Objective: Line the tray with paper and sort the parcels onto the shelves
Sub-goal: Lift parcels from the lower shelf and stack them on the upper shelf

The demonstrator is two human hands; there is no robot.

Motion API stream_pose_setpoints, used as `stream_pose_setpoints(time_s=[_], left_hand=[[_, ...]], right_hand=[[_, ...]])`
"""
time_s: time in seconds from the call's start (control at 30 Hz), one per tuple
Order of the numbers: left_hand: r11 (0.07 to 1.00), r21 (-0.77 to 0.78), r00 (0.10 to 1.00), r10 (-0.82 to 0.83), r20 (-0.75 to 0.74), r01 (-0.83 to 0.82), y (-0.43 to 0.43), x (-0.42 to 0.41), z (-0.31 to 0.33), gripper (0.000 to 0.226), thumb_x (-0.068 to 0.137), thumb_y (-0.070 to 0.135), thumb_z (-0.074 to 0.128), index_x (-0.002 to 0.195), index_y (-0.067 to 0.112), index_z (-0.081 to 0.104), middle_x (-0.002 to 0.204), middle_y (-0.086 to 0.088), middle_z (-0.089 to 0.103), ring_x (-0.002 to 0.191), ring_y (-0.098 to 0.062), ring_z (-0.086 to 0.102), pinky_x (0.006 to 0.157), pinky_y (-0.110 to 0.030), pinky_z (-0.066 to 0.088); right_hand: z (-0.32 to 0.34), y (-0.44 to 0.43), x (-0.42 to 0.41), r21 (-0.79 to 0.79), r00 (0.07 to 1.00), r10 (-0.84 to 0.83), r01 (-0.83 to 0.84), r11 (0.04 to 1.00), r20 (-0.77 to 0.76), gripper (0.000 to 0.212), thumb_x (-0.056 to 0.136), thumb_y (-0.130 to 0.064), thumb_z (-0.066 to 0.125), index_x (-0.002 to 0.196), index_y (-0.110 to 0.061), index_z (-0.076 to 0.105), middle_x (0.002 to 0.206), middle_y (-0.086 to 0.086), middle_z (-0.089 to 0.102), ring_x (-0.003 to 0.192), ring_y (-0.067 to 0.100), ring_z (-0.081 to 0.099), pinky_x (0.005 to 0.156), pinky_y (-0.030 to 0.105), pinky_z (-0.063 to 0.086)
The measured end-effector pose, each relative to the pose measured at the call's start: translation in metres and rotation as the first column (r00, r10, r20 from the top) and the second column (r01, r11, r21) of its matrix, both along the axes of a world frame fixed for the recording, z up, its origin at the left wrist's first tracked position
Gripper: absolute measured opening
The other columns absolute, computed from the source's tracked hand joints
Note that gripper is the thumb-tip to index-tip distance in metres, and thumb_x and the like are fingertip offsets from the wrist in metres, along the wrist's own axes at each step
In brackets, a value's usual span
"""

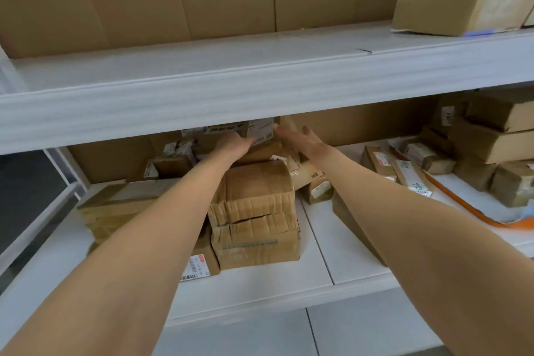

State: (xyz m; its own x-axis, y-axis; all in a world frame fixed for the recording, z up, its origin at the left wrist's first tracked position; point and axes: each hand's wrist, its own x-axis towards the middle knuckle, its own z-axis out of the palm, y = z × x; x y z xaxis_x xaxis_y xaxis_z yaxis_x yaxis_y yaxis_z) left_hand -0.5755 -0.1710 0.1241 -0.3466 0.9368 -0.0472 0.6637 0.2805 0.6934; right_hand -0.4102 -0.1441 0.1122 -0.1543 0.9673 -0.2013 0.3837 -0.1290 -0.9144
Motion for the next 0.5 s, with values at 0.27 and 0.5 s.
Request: stream_pose_setpoints(time_s=[0.27,0.5], left_hand=[[0.997,0.011,0.964,0.077,0.253,-0.082,0.022,0.006,-0.002,0.043,0.092,0.036,0.058,0.125,0.009,0.051,0.117,-0.009,0.059,0.104,-0.026,0.059,0.087,-0.039,0.055],[0.993,0.086,0.796,0.014,0.605,-0.083,0.027,0.025,0.005,0.043,0.087,0.025,0.068,0.124,0.012,0.052,0.123,-0.006,0.058,0.107,-0.020,0.057,0.080,-0.033,0.048]], right_hand=[[-0.001,0.014,0.001,-0.006,0.997,0.001,-0.001,1.000,-0.075,0.061,0.078,-0.073,0.059,0.106,-0.019,0.055,0.109,0.003,0.063,0.098,0.020,0.058,0.083,0.032,0.042],[0.011,0.010,0.022,-0.162,0.976,-0.126,0.097,0.982,-0.175,0.041,0.083,-0.058,0.062,0.087,-0.017,0.056,0.106,0.014,0.068,0.097,0.023,0.064,0.093,0.044,0.050]])
